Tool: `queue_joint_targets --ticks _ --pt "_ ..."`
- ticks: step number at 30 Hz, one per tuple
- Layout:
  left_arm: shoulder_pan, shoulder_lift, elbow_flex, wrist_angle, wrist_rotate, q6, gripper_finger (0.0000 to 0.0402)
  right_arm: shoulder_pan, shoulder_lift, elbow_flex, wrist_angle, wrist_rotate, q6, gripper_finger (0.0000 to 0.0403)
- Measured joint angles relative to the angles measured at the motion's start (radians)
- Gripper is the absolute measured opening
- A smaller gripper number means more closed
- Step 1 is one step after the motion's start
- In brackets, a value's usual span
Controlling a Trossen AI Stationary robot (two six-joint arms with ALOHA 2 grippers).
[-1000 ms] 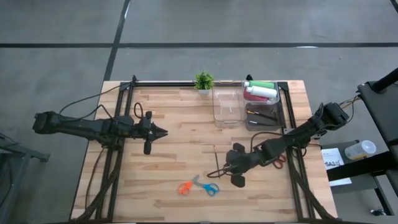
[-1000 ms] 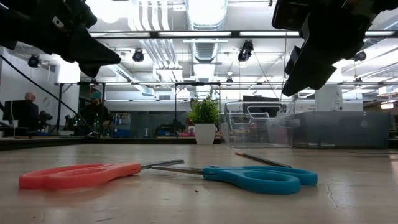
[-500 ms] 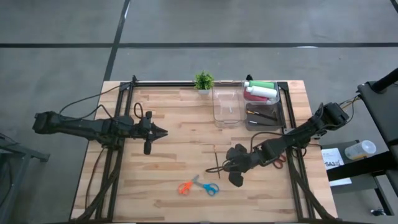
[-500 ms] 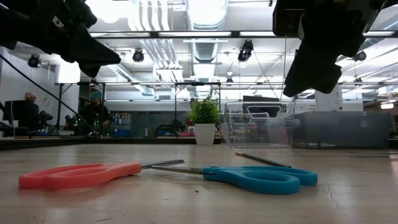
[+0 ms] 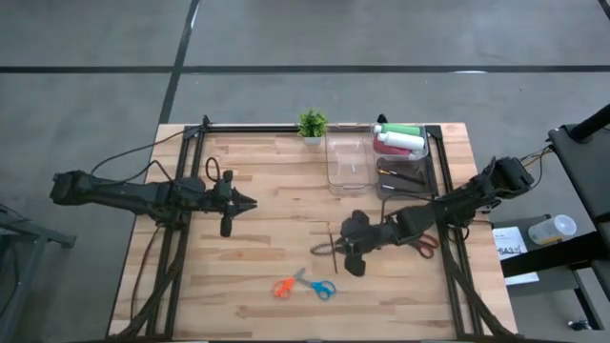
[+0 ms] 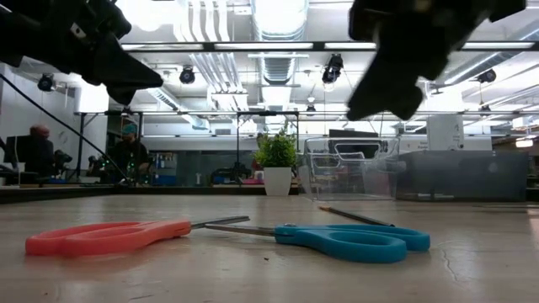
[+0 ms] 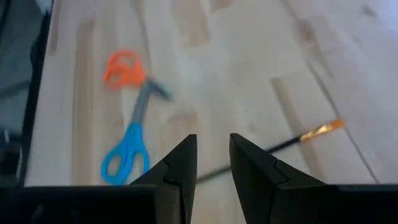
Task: Pick & Place Paint Supplies
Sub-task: Put the gold paintbrush into the black bin
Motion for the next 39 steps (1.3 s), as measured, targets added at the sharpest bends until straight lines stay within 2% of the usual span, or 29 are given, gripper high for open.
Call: queue_joint_targets --ticks 7,12,17,20,26,29,34,39 --pt "0.000 0.000 0.000 -0.008 0.000 0.000 0.0062 -0.126 0.000 0.000 0.002 0.020 0.310 0.0093" --pt "0.000 0.000 0.000 -0.010 0.000 0.000 0.0062 -0.160 0.021 0.000 0.007 0.023 0.408 0.0093" --pt "0.000 0.000 0.000 -0.018 0.000 0.000 0.0062 -0.163 0.068 0.043 -0.031 0.022 0.436 0.0093" --pt "0.000 0.000 0.000 -0.033 0.000 0.000 0.0062 -0.166 0.117 0.129 -0.132 0.025 0.437 0.0093" --pt "0.000 0.002 0.000 -0.036 0.000 0.000 0.0062 -0.166 0.286 0.388 -0.546 0.065 0.478 0.0093" --pt "0.000 0.002 0.000 -0.039 0.000 0.000 0.0062 -0.166 0.385 0.496 -0.674 0.067 0.513 0.0093" --pt "0.000 0.002 0.000 -0.044 0.000 0.000 0.0062 -0.166 0.500 0.661 -0.833 0.100 0.516 0.0093" --pt "0.000 0.002 0.000 -0.047 0.000 0.000 0.0062 -0.167 0.581 0.755 -0.916 0.127 0.547 0.0093"
